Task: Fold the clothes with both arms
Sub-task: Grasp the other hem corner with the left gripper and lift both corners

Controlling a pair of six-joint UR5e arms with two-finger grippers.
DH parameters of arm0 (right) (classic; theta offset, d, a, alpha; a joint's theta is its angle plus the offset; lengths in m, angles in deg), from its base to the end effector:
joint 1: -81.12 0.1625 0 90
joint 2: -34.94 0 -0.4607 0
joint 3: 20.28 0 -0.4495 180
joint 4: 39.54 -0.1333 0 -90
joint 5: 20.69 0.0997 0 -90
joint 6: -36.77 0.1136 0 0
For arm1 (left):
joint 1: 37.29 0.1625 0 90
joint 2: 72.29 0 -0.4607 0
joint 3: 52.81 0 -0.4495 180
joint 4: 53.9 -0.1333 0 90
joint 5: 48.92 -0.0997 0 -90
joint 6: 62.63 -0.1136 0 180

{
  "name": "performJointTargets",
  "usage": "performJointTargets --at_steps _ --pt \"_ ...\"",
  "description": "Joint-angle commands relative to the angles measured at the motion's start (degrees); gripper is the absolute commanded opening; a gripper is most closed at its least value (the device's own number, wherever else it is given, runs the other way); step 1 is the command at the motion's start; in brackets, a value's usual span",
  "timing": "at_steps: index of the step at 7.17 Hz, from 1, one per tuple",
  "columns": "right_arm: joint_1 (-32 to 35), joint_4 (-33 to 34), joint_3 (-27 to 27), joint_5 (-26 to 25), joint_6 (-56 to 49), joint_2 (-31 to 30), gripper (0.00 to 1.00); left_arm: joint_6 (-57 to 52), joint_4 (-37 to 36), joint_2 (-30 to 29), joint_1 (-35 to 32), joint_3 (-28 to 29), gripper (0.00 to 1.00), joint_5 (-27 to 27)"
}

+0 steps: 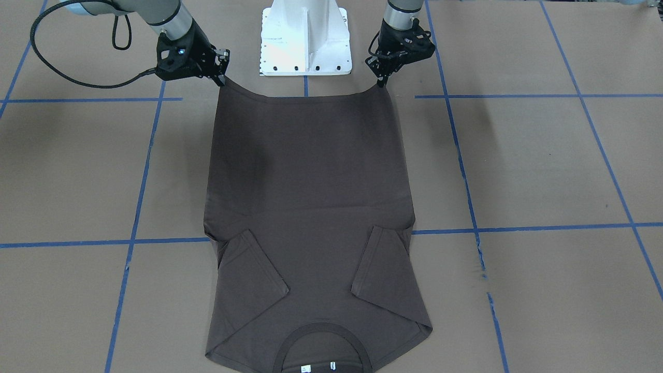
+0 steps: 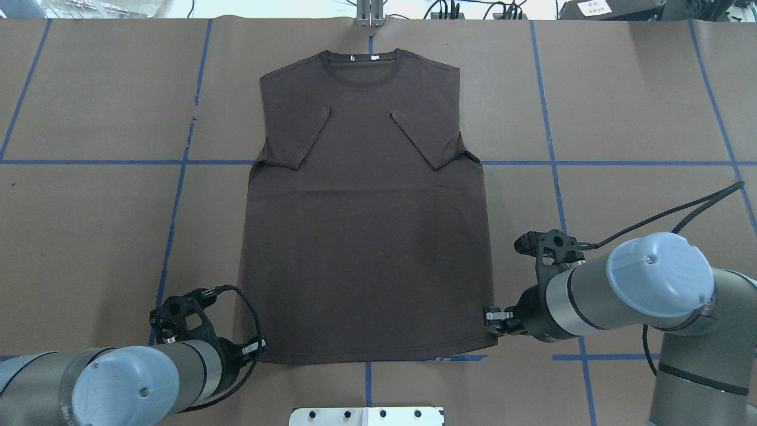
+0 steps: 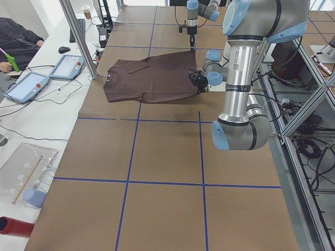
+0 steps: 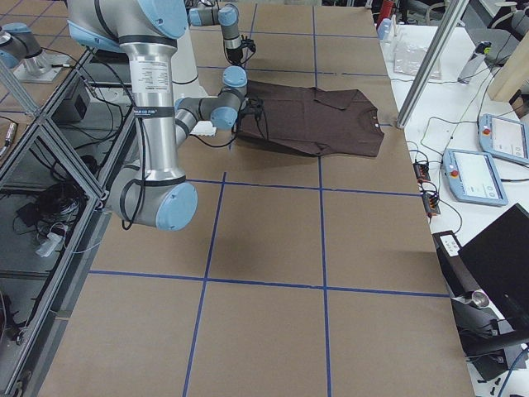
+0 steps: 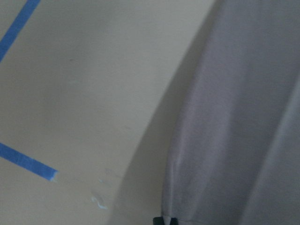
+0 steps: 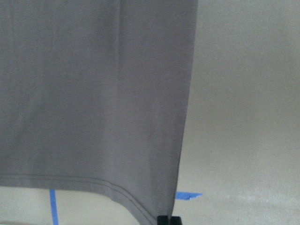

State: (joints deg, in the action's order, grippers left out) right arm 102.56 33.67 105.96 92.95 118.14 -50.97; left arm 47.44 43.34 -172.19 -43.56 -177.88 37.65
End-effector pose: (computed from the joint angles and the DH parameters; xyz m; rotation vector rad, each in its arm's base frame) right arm -0.4492 -0.2707 0.3039 -0.1097 -1.0445 -0.0030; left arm 0.5293 -0.1991 0.2894 -0.0547 0.9196 -0.4544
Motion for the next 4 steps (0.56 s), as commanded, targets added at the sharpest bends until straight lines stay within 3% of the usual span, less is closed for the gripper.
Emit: performJointTargets --at_steps 1,3,4 --pt "-2.8 0.1 5.7 3.9 0.0 -3.2 0.0 -1.5 -0.8 0.5 5.4 -4.8 0.0 0.0" --pt "-3.2 0.1 8.9 9.1 0.0 -4.9 0.0 -1.8 -0.8 6.8 12.1 -11.5 0.0 -0.2" --pt "-3.1 0.1 8.8 9.2 -0.2 -5.3 0.0 -1.8 -0.8 8.9 14.2 -14.5 0.0 -0.2"
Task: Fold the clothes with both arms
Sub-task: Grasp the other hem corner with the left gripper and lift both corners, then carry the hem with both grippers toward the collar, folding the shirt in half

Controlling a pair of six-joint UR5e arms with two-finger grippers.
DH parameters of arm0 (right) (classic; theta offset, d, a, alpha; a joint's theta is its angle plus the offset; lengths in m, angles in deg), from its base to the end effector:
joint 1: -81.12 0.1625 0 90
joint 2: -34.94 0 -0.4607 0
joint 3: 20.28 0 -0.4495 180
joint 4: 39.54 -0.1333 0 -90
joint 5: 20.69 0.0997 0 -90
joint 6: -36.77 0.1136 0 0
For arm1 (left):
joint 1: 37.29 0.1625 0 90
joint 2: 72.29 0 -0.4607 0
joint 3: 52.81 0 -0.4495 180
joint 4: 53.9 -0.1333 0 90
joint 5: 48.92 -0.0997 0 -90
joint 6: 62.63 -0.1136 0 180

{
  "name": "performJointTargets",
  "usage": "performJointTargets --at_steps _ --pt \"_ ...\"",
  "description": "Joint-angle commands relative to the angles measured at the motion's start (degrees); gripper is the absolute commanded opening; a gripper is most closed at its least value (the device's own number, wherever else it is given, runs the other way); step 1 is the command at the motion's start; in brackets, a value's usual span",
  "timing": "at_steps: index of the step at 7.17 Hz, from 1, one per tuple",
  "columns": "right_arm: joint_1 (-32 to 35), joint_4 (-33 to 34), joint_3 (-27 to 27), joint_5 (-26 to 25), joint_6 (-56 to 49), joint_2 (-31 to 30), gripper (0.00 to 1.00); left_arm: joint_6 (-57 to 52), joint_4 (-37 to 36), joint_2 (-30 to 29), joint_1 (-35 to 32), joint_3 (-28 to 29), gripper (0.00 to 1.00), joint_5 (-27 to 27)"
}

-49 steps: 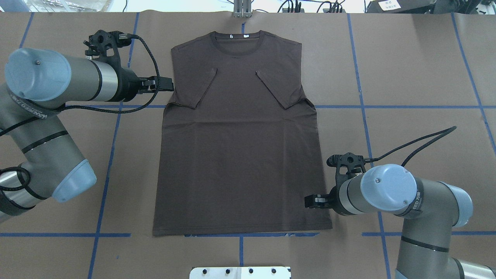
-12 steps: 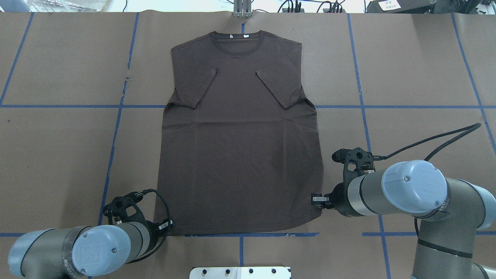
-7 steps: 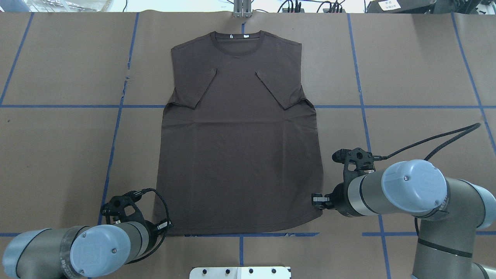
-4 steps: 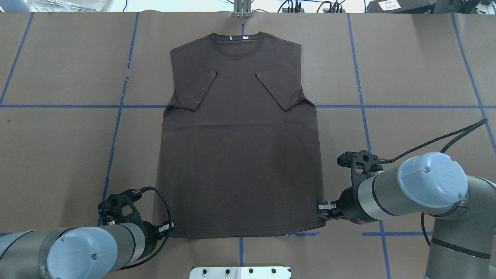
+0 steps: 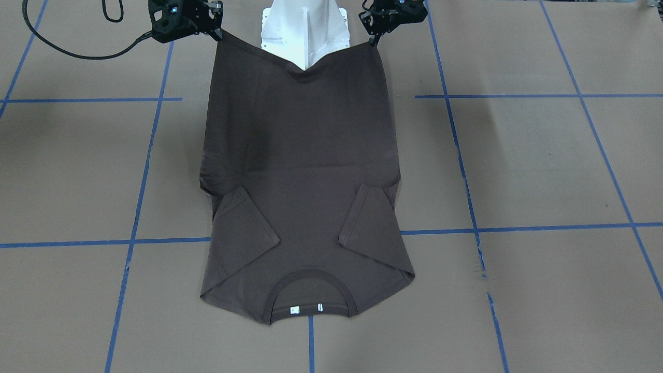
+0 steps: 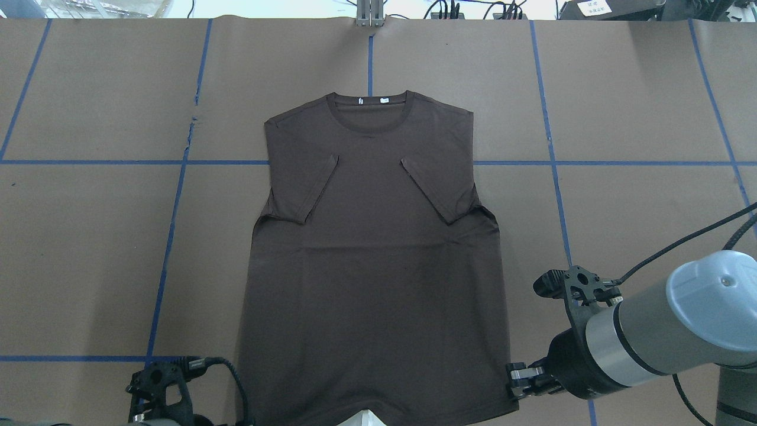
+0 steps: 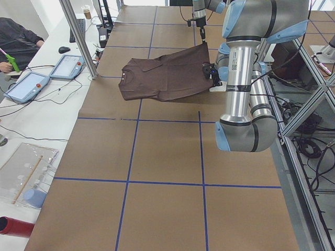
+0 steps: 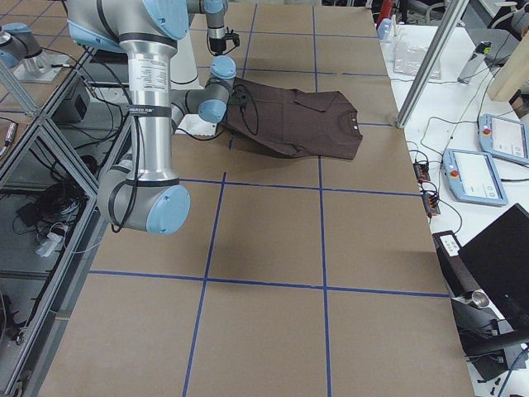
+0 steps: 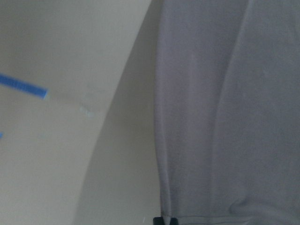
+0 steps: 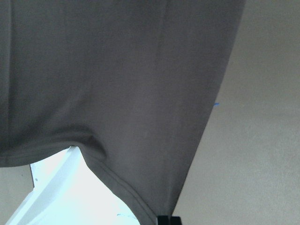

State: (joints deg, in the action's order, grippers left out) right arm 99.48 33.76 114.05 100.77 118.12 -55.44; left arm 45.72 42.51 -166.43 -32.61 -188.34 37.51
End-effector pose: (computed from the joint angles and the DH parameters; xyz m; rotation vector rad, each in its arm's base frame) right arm -0.4075 -0.2132 0.2718 -0.2411 -1.1147 -0.1397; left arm 0.4838 -0.1012 0.2599 -0.1396 0.9729 -0.2496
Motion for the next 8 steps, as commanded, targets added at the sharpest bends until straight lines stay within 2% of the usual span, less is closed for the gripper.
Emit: performJointTargets --at_steps 1,3,5,7,8 --pt "1.5 0.0 0.2 1.3 -0.7 -0.7 0.0 -0.1 0.1 2.8 3.5 -3.6 0.0 0.0" --pt "6.1 -0.3 -2.8 1.3 -6.5 1.2 0.0 -4.2 0.3 1.6 -1.0 -3.3 0.0 0.6" --pt "13.1 -0.3 -8.7 0.9 -7.7 6.8 0.0 -12.2 0.2 -2.0 -11.5 -2.7 0.0 1.0" --pt "18.9 -0.2 -14.3 -1.0 -7.6 10.8 0.0 -20.2 0.2 -5.1 -23.2 3.4 0.0 6.5" --pt "22.3 -0.2 -17.8 -0.9 -8.0 12.5 0.0 -24.4 0.5 -6.5 -27.8 7.3 0.0 6.7"
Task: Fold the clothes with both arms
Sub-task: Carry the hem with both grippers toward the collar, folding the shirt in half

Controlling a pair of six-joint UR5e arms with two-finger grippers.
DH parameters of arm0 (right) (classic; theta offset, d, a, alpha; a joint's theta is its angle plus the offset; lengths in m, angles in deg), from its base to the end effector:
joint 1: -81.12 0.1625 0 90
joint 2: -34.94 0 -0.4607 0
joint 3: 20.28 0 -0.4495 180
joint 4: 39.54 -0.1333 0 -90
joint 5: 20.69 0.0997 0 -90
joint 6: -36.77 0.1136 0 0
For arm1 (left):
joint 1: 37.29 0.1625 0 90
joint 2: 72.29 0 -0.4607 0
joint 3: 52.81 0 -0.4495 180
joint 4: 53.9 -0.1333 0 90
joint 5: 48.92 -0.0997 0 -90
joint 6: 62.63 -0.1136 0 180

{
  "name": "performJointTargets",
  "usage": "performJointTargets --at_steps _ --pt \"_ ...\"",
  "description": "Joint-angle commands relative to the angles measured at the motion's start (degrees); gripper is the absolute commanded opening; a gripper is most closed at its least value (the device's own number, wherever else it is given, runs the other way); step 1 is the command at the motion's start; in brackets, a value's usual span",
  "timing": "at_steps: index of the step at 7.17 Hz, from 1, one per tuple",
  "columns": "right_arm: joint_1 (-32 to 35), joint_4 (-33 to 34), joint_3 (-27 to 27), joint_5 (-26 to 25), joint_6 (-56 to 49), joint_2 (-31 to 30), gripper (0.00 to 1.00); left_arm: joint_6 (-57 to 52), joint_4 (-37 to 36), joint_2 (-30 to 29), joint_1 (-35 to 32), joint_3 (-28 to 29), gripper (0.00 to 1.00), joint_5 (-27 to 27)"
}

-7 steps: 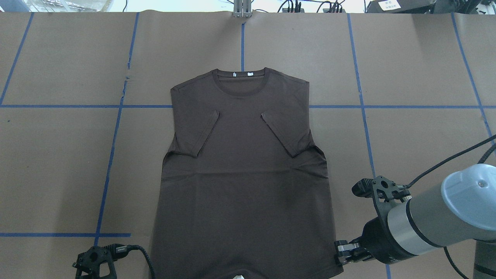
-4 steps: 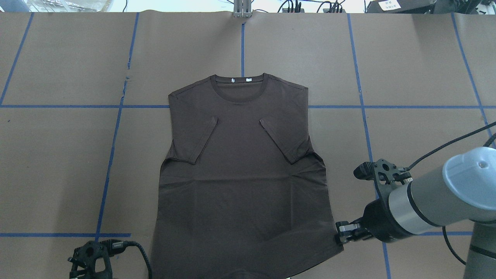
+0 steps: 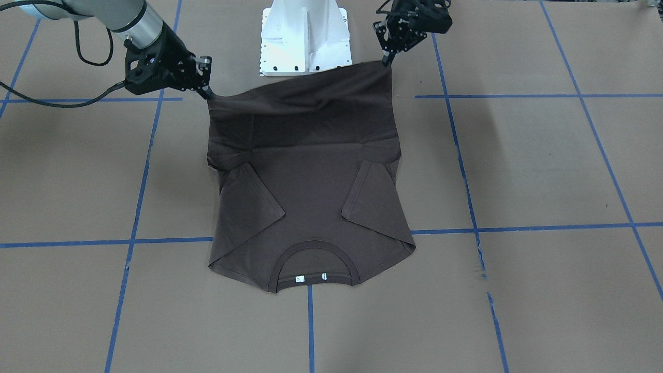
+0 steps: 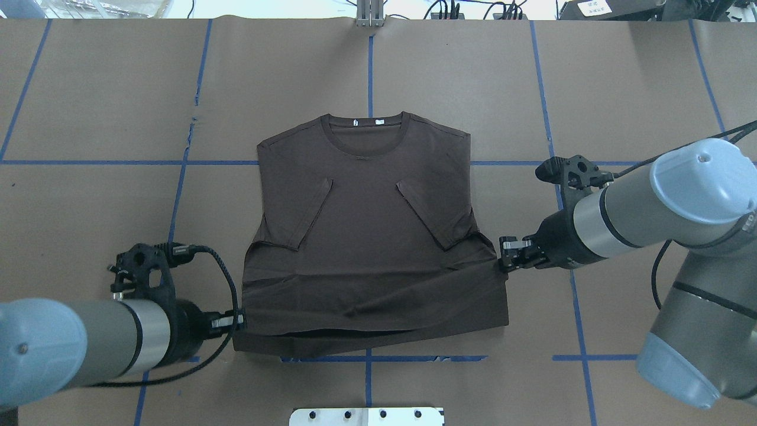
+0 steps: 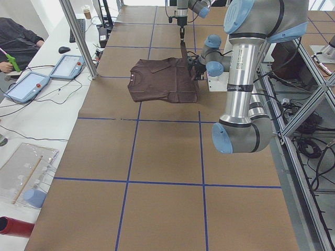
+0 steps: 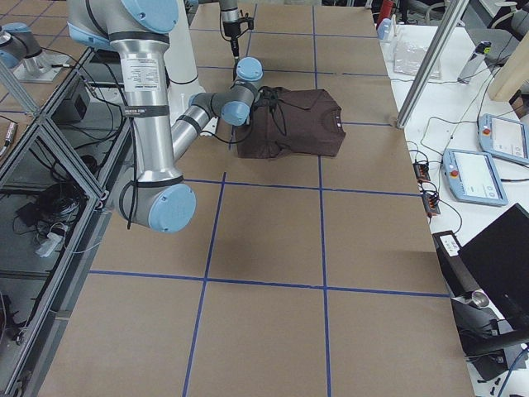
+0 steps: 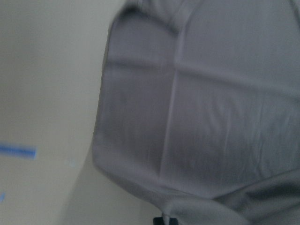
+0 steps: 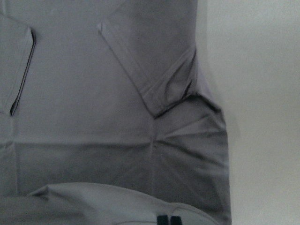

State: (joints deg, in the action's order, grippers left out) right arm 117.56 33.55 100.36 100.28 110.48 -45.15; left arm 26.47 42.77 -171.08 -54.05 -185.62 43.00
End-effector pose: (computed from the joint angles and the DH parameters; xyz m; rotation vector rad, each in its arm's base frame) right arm -0.4033 -0.3908 0.2924 -0.0085 -1.0915 0.0452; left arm 0.4401 -0.2678 0.2404 0.1262 1.0121 -0.2354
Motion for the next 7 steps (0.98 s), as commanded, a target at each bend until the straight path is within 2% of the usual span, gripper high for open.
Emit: performJointTargets --at_steps 1,2,4,7 --pt "6.5 0.1 -7.5 -0.3 -1.0 5.2 0.0 -8.6 0.4 -2.5 -10.4 6.9 0.0 1.3" --pt "7.8 0.1 -10.8 -0.6 -0.9 7.5 0.0 -10.7 0.5 -3.4 -12.9 8.7 0.0 1.9" --pt "10.4 0.1 -19.7 -0.6 -0.9 14.8 0.0 -12.9 0.9 -12.2 -17.8 19.2 0.0 2.8" --pt "12.2 0.0 -32.1 -2.4 -1.0 23.4 0.0 -14.6 17.2 -16.0 -24.0 37.0 0.0 2.9"
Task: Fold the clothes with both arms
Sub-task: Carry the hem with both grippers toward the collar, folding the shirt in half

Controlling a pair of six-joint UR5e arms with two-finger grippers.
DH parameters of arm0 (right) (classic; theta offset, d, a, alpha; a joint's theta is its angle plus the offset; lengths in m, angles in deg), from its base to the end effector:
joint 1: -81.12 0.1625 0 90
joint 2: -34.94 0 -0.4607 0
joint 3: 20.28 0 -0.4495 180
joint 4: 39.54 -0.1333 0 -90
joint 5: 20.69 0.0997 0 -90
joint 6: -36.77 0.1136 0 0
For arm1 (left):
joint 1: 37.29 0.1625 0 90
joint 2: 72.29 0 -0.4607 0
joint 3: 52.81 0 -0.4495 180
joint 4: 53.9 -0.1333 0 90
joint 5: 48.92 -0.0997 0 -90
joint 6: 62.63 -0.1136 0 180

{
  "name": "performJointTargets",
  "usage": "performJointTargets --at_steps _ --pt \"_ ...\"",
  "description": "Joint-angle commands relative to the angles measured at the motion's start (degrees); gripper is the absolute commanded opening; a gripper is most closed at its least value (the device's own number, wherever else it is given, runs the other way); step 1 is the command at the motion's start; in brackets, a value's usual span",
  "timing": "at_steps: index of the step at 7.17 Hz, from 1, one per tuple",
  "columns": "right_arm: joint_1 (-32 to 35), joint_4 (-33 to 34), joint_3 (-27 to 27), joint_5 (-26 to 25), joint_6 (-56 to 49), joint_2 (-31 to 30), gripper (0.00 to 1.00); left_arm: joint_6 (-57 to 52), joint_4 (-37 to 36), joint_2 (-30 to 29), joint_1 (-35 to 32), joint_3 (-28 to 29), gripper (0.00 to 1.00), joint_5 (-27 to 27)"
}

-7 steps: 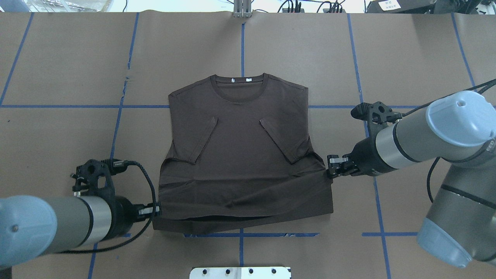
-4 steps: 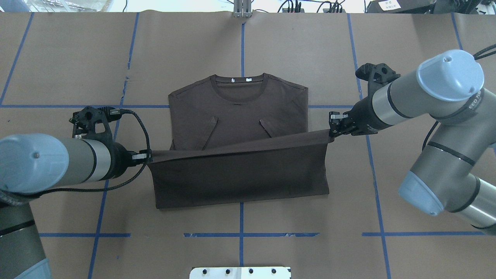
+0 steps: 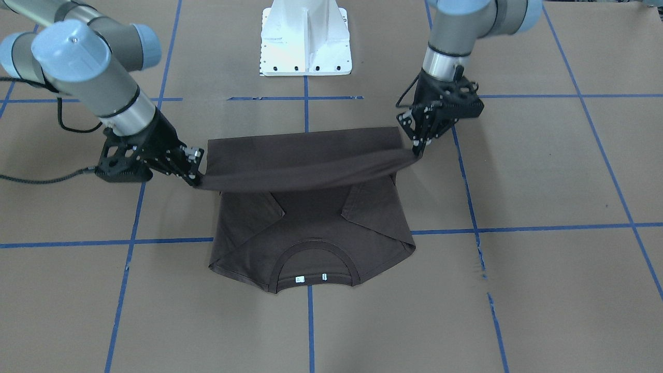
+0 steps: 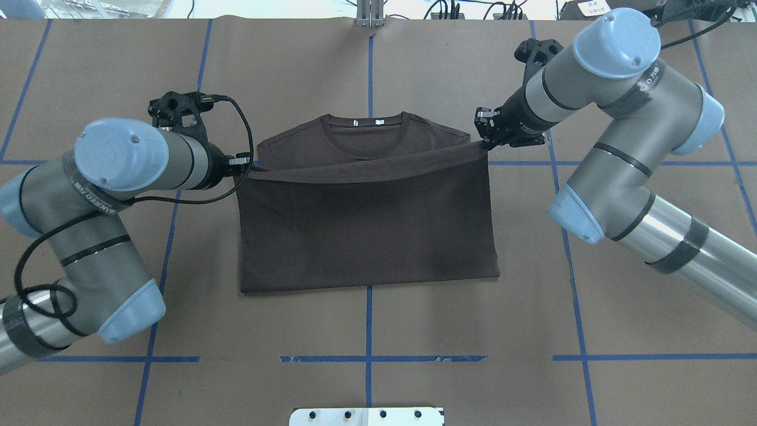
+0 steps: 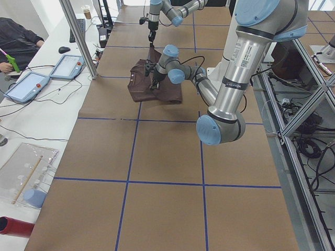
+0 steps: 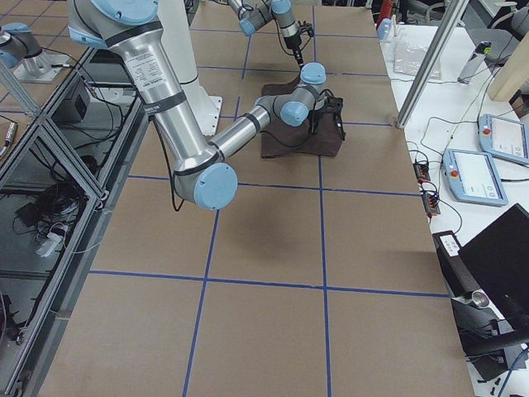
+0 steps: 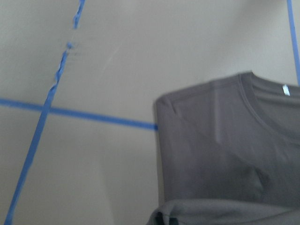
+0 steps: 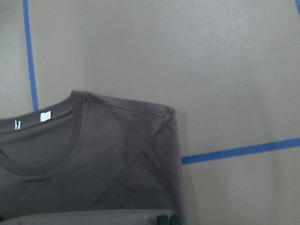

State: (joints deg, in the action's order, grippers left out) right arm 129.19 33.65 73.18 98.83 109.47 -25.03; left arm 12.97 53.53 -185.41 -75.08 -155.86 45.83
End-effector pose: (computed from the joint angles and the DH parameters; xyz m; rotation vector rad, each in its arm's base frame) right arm -0.4404 -0.6061 0.2998 0.0581 -0.9829 0.2671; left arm 0.4726 -0.5232 0.3078 0.3441 0.8780 -0.3390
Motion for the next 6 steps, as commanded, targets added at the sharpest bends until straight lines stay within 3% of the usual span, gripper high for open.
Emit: performJointTargets --at_steps 1,3,6 --pt "1.9 -0.1 -6.4 -0.9 0.0 4.0 0.0 -3.3 9.2 -3.6 -4.9 12.6 0.0 0.1" --pt "3.0 -0.1 -9.4 -1.0 -0.1 5.5 0.0 -3.3 12.8 -5.9 -5.2 17.7 0.0 0.0" --pt "3.1 -0.2 -15.8 -1.0 -0.1 9.9 0.0 -3.0 13.0 -7.8 -5.2 18.5 0.0 0.0"
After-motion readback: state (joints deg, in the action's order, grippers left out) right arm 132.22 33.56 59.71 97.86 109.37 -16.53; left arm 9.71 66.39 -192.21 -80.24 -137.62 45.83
